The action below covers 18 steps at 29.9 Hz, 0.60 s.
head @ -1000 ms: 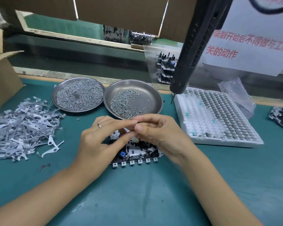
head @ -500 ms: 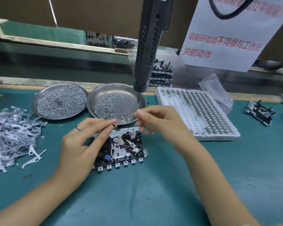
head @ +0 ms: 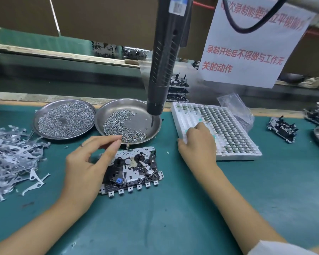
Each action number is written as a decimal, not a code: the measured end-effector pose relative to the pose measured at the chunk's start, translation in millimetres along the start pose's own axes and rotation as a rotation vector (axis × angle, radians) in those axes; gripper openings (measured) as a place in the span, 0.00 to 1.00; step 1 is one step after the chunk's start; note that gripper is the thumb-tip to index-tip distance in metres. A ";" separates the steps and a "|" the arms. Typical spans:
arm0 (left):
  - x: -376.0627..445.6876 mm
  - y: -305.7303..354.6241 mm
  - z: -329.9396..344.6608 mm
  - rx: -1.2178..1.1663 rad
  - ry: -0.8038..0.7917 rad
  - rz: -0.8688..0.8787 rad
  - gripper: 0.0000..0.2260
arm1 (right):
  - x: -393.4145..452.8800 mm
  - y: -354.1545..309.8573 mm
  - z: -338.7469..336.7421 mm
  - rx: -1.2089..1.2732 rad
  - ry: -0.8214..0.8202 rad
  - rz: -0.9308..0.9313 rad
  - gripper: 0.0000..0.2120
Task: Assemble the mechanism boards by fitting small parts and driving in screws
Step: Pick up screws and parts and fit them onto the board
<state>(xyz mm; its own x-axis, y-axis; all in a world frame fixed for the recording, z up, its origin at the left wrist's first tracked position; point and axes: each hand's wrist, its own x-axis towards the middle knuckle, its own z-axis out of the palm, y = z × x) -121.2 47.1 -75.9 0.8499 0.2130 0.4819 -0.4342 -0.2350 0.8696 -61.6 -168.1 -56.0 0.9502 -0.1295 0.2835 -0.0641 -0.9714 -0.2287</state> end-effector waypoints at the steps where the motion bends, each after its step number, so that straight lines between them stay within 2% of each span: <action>1: 0.2 -0.3 -0.2 -0.006 0.000 -0.008 0.06 | -1.8 -1.9 1.1 0.028 0.017 0.001 0.15; 6: 0.2 -0.4 -0.8 -0.023 0.008 -0.040 0.07 | -10.8 -21.4 12.3 0.086 0.011 -0.079 0.12; 13: 0.0 0.0 -0.5 -0.064 0.026 -0.082 0.08 | -10.2 -15.0 12.2 0.176 -0.044 -0.230 0.17; 16: -0.3 -0.8 -1.4 -0.063 0.019 -0.082 0.08 | 6.0 2.3 -2.5 0.410 -0.027 -0.177 0.16; 18: 0.0 -1.3 -1.8 -0.059 0.015 -0.079 0.07 | 26.1 18.4 -13.6 0.447 0.055 -0.094 0.10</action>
<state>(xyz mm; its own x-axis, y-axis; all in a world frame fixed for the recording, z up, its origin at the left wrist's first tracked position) -121.2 49.1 -76.9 0.8777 0.2430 0.4129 -0.3834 -0.1608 0.9095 -42.1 -192.1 -40.1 0.9271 -0.0671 0.3687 0.1709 -0.7998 -0.5754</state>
